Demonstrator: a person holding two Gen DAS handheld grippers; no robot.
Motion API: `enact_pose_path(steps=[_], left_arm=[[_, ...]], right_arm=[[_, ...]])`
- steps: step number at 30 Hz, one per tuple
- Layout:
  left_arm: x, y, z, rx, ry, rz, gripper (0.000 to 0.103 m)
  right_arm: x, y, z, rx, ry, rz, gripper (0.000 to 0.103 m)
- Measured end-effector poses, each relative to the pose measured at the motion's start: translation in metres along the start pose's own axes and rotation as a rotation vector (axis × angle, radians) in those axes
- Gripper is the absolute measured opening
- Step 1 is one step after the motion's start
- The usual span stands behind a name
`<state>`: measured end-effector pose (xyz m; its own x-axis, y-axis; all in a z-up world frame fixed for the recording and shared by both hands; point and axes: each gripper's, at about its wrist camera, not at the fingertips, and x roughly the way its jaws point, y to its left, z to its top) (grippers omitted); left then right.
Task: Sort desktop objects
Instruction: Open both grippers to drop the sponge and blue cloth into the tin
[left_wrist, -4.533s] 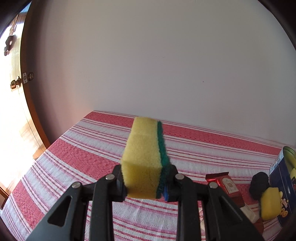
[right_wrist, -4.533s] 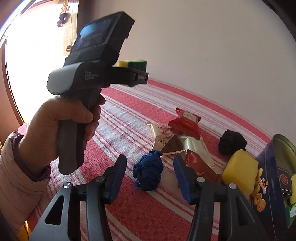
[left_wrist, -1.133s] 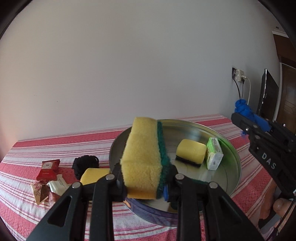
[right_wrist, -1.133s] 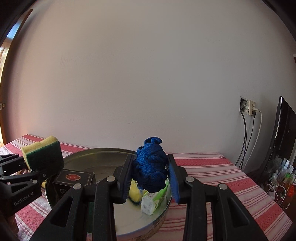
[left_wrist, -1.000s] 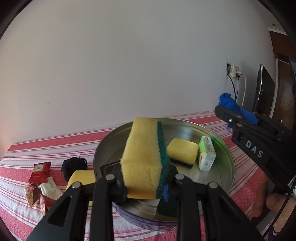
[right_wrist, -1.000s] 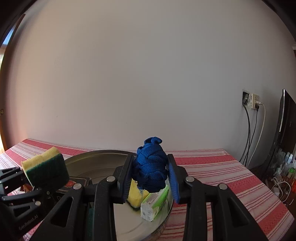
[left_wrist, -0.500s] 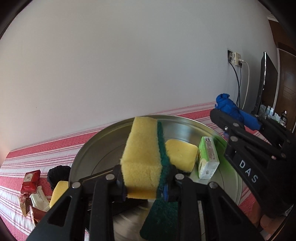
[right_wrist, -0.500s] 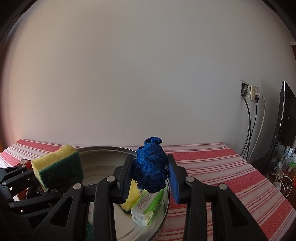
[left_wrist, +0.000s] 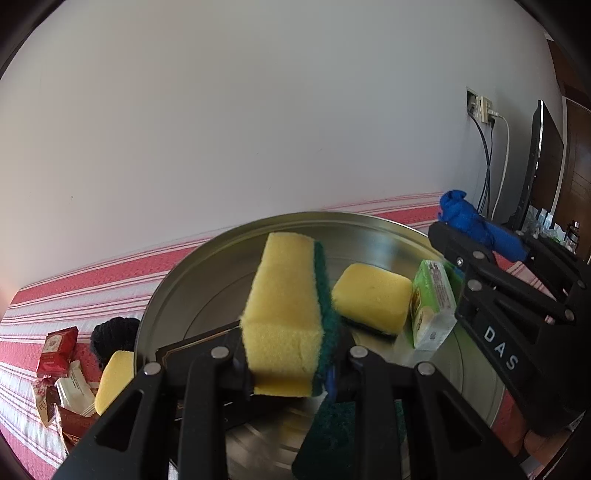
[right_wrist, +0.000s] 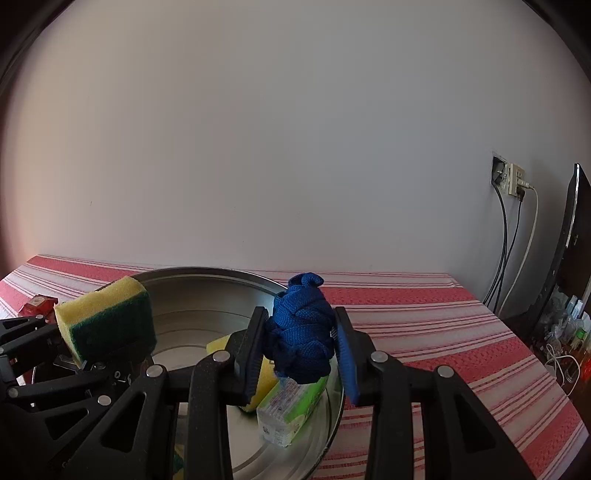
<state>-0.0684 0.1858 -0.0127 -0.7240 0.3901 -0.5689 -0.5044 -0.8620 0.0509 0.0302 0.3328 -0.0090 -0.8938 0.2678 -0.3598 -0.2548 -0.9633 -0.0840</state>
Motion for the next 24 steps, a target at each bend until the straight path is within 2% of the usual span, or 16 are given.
enact_pose_path(steps=[8,11,12,14,17,20,24], left_arm=[[0.013,-0.007,0.008,-0.003,0.018,0.03,0.027],[0.011,-0.007,0.01,-0.01,0.012,0.033,0.032],[0.011,-0.007,0.01,-0.013,0.008,0.047,0.039],[0.004,-0.007,0.012,-0.027,-0.03,0.067,0.072],[-0.001,-0.001,0.011,-0.016,-0.075,0.152,0.091],[-0.004,0.011,0.011,-0.055,-0.08,0.141,0.102],[-0.009,0.025,0.007,-0.084,-0.086,0.127,0.102]], right_arm=[[0.001,0.009,-0.006,-0.046,0.007,-0.013,0.038],[-0.002,0.01,-0.004,-0.043,0.002,-0.005,0.039],[-0.004,0.011,-0.004,-0.039,-0.001,-0.001,0.039],[-0.006,0.01,-0.004,-0.031,-0.006,0.012,0.042],[-0.009,0.006,-0.005,-0.018,-0.02,0.003,0.049],[-0.012,-0.003,-0.005,0.016,-0.048,-0.01,0.059],[-0.022,-0.014,-0.007,0.047,-0.127,-0.045,0.071]])
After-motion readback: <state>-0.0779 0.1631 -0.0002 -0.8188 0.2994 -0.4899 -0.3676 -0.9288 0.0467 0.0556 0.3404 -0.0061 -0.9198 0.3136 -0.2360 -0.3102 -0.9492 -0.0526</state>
